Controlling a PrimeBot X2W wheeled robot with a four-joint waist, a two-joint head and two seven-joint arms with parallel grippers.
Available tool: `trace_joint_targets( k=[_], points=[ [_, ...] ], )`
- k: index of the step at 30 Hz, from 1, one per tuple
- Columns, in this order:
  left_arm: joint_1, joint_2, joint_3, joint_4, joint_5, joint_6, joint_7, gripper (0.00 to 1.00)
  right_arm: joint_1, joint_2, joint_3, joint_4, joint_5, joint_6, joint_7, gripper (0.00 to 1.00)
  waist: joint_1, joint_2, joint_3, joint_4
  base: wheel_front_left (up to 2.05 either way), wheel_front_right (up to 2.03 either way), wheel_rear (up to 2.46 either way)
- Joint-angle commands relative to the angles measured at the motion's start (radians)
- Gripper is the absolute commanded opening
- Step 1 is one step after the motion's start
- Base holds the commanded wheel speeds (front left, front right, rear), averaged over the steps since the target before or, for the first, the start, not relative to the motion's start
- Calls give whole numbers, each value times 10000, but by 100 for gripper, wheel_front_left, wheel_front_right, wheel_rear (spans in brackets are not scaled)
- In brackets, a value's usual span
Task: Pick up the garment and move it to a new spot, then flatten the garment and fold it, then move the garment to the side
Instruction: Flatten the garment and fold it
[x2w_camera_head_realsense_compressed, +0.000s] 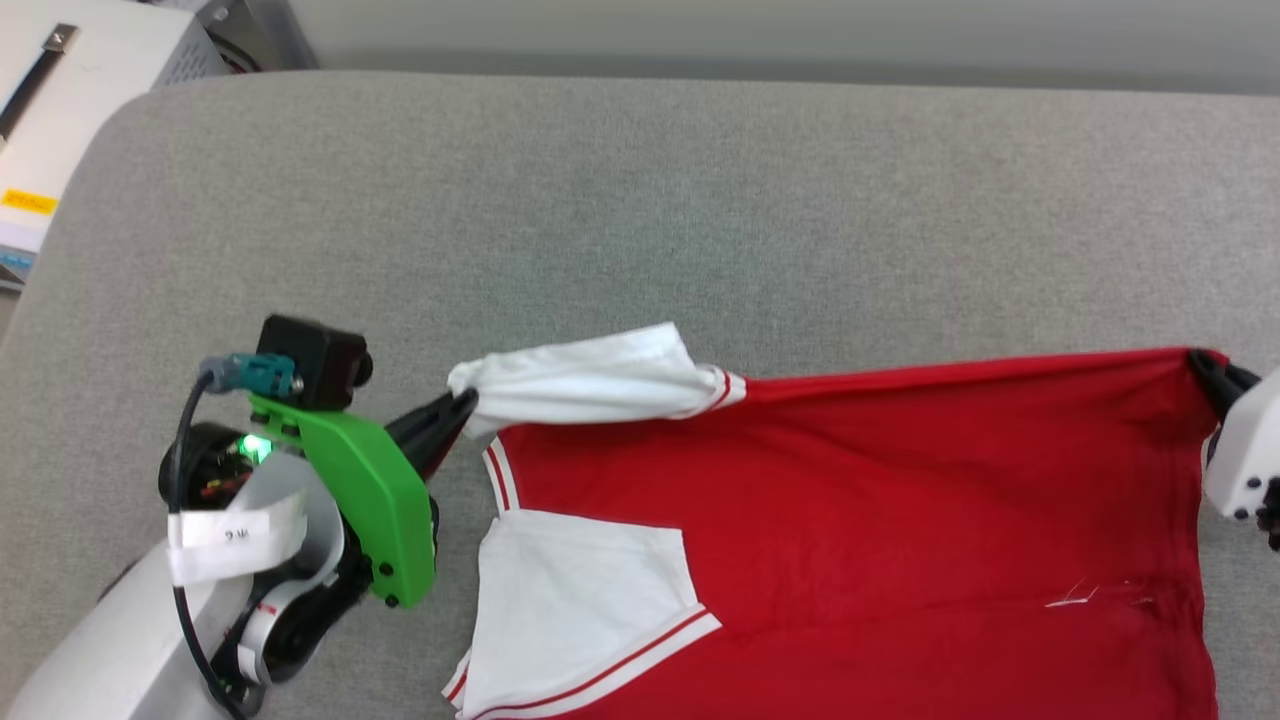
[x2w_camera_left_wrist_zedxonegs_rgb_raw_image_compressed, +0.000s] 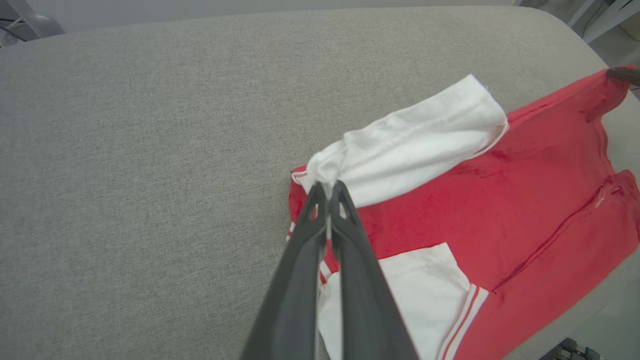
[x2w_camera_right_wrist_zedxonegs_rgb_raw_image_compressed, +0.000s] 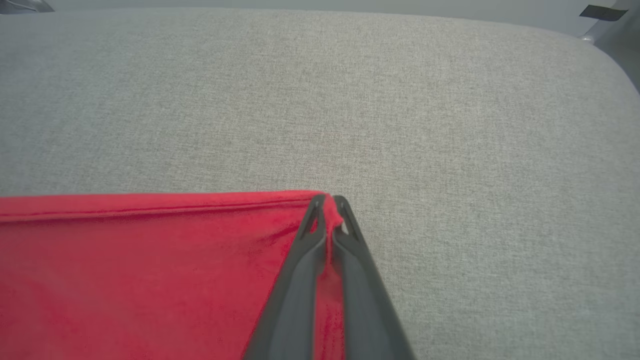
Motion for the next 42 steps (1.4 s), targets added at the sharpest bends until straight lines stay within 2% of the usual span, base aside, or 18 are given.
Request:
trace_joint_targets(
  k=[1,13,19,23,30,31,32,33,34,42],
  points=[
    [302,89,-1,-40,-53,98,-92,0,345,-51,-90,-176,203,-9,-81,0,0,0,-396,55,0,0,0],
    [2206,266,-468,-124,-269,443,-210,0,2983,-15,-823,-1784,1727,-9,328,0,0,0,-872,369,0,0,0],
    [2765,251,-1009,186,-313,237,-25,0,4022,-302,-604,-2335,2122,-9,976,0,0,0,-991,438,0,0,0],
    [2842,149,-1290,540,-206,91,-27,0,4597,-690,-375,-2434,1914,-9,1218,0,0,0,-1044,437,0,0,0],
    [2856,-132,-1615,1142,-142,-108,-91,0,5014,-1001,121,-2342,1730,-9,1190,0,0,0,-1071,343,0,0,0],
    [2852,-152,-1659,1218,-126,-139,-87,0,5024,-1004,188,-2296,1731,-9,1165,2,0,0,-1078,329,0,0,0],
    [2849,-170,-1685,1273,-119,-156,-91,18,5026,-1019,238,-2263,1712,-9,1137,92,0,0,-1085,322,0,0,0],
    [2837,-168,-1724,1343,-64,-158,-93,83,5029,-1043,310,-2219,1687,-9,1122,100,0,0,-1098,313,0,0,0],
    [2832,-157,-1754,1409,-13,-143,-87,100,5037,-1056,378,-2195,1692,-9,1117,100,0,0,-1114,307,0,0,0],
    [2885,-170,-1694,1498,104,-75,-438,100,5349,-1076,225,-2463,2138,-9,1309,100,0,0,-1537,379,0,0,0]
  ],
)
